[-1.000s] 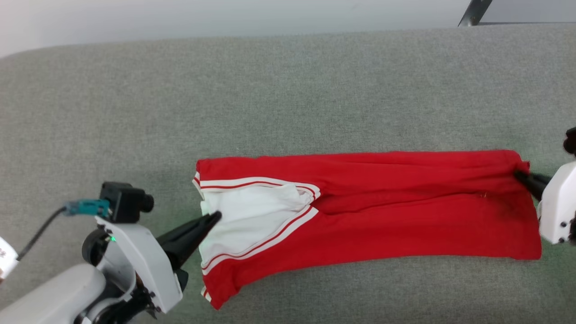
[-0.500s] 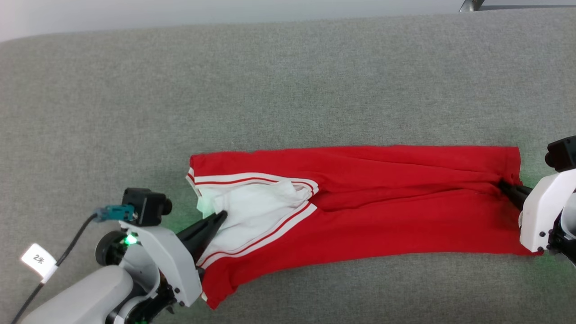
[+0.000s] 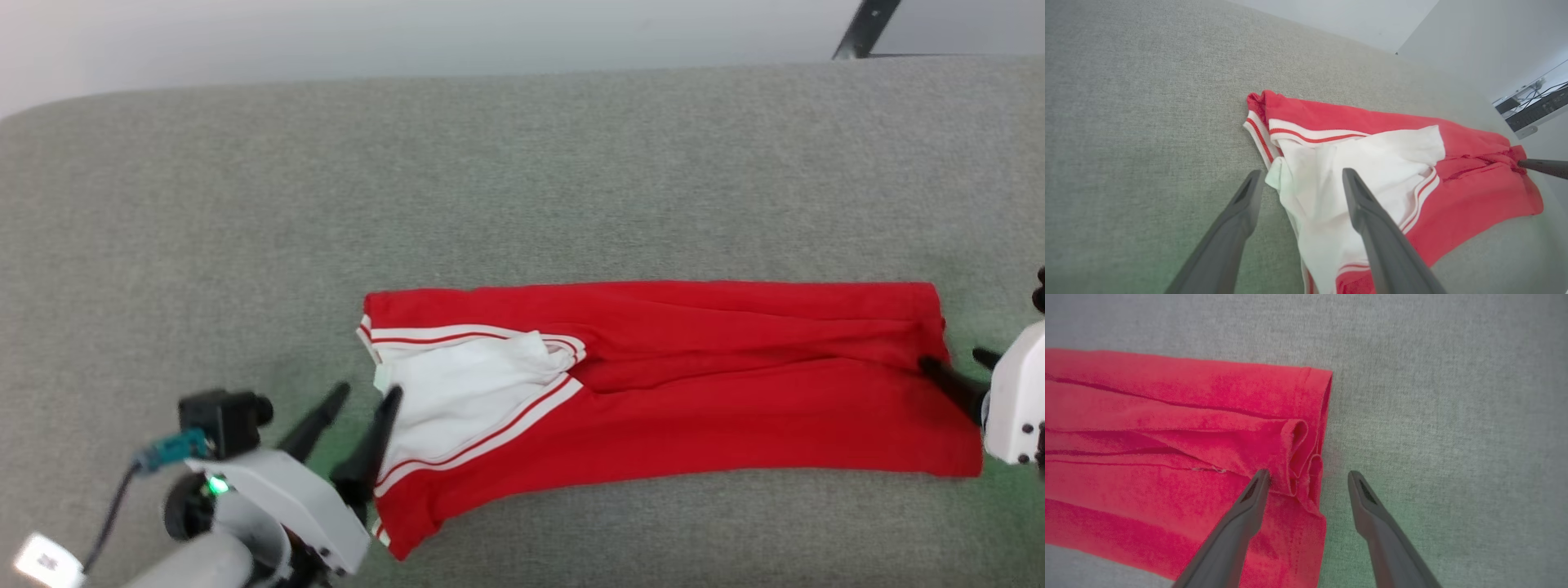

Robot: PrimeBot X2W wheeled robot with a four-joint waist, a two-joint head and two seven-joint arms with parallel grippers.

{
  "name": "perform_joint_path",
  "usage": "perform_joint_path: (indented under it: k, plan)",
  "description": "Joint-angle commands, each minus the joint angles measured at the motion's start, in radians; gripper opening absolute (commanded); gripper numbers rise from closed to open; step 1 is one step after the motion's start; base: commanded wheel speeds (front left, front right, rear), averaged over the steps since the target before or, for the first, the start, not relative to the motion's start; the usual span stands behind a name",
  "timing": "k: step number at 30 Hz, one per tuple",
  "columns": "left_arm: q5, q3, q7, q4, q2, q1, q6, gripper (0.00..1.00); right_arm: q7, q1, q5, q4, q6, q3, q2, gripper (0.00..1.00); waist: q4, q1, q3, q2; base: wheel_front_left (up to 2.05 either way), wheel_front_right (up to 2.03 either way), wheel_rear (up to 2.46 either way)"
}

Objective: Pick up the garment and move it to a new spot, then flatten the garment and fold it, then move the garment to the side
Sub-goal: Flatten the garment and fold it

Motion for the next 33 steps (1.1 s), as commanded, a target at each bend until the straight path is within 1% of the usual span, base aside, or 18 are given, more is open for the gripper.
perform_joint_path:
  k: [1,3,5,6,8,10,13,16,19,23,25,28,31,32,33]
  plan:
    - [-0.006,0.012,-0.012,-0.004,-0.018,0.033,0.008,1.00,0.030,0.024,0.018,0.004,-0.002,-0.005,-0.003,1.00,0.018,0.0000,-0.010,0.0000,0.00,0.00,0.00]
    - [-0.014,0.033,-0.021,-0.005,-0.043,0.068,0.013,1.00,0.068,0.037,0.029,0.011,-0.002,-0.015,-0.003,1.00,0.031,0.0000,-0.014,0.0000,0.00,0.00,0.00]
    - [0.001,0.052,-0.027,0.000,-0.068,0.097,0.016,1.00,0.091,0.044,0.032,0.019,-0.002,-0.026,-0.005,1.00,0.045,0.0000,-0.016,0.0000,0.00,0.00,0.00]
    - [0.001,0.052,-0.027,0.000,-0.068,0.097,0.016,1.00,0.091,0.044,0.032,0.019,-0.002,-0.026,-0.005,1.00,0.045,0.0000,-0.016,0.0000,0.00,0.00,0.00]
    - [0.024,0.070,-0.029,0.011,-0.097,0.123,0.022,1.00,0.104,0.049,0.030,0.036,-0.001,-0.042,-0.001,1.00,0.061,0.0000,-0.017,0.0000,0.00,0.00,0.00]
    - [0.063,0.115,-0.030,0.019,-0.134,0.142,0.025,1.00,0.121,0.049,0.023,0.055,-0.001,-0.055,0.006,1.00,0.077,0.0000,-0.018,0.0000,0.00,0.00,0.00]
    - [0.152,0.179,-0.030,0.037,-0.190,0.188,0.026,1.00,0.150,0.038,0.012,0.088,-0.002,-0.071,0.012,1.00,0.101,0.0000,-0.022,0.0000,0.00,0.00,0.00]
    - [0.279,0.235,-0.030,0.057,-0.239,0.216,0.037,1.00,0.184,0.026,-0.001,0.123,-0.002,-0.084,0.024,1.00,0.121,0.0000,-0.027,0.0000,0.00,0.00,0.00]
    - [0.389,0.296,-0.030,0.069,-0.288,0.250,0.028,1.00,0.220,0.014,-0.015,0.158,-0.001,-0.090,0.037,1.00,0.140,0.0000,-0.037,0.0000,0.00,0.00,0.00]
    - [0.517,0.369,-0.030,0.070,-0.341,0.279,0.007,1.00,0.264,0.007,-0.038,0.196,-0.001,-0.092,0.050,1.00,0.165,0.0000,-0.052,0.0000,0.00,0.00,0.00]
    - [0.585,0.404,-0.030,0.064,-0.359,0.293,-0.002,1.00,0.282,0.006,-0.049,0.204,-0.001,-0.088,0.056,1.00,0.173,0.0000,-0.057,0.0000,0.00,0.00,0.00]
    - [0.662,0.448,-0.030,0.056,-0.391,0.311,-0.021,1.00,0.306,0.009,-0.057,0.210,0.000,-0.081,0.066,1.00,0.180,0.0000,-0.061,0.0000,0.00,0.00,0.00]
    - [0.713,0.483,-0.030,0.061,-0.425,0.325,-0.044,1.00,0.327,0.019,-0.064,0.209,0.002,-0.072,0.072,1.00,0.182,0.0000,-0.060,0.0000,0.00,0.00,0.00]
    - [0.734,0.494,-0.030,0.063,-0.432,0.328,-0.053,1.00,0.334,0.026,-0.068,0.209,0.002,-0.071,0.073,0.93,0.182,0.0000,-0.059,0.0000,0.00,0.00,0.00]
    - [0.743,0.504,-0.030,0.066,-0.444,0.334,-0.060,1.00,0.340,0.033,-0.071,0.208,0.002,-0.068,0.073,0.76,0.182,0.0000,-0.058,0.0000,0.00,0.00,0.00]
